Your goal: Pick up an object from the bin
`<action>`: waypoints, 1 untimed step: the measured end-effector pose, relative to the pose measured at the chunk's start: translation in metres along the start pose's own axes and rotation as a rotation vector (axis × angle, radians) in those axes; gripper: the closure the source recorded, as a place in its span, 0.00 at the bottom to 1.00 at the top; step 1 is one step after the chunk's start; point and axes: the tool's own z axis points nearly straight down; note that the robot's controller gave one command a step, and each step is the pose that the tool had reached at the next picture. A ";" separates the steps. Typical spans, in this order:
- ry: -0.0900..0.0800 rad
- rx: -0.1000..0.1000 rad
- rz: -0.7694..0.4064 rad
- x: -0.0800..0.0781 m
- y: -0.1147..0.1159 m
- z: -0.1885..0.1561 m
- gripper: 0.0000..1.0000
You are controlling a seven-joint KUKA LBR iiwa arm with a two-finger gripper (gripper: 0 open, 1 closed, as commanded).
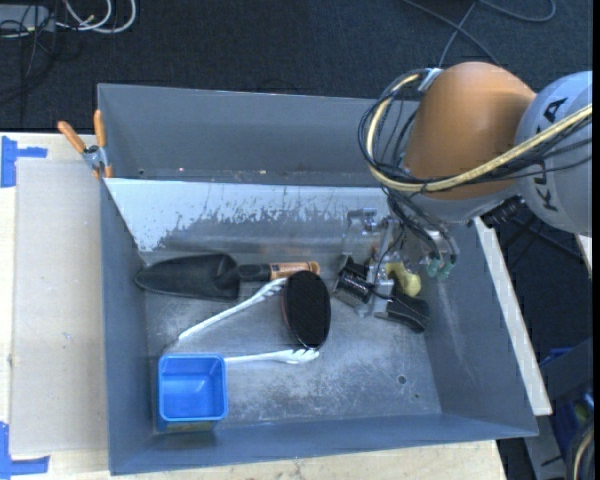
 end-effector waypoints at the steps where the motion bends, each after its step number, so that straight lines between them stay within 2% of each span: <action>1: -0.007 0.000 0.000 -0.001 0.000 -0.005 0.00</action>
Offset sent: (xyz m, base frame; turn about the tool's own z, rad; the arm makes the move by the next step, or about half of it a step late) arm -0.0029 0.0221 -0.1613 -0.6130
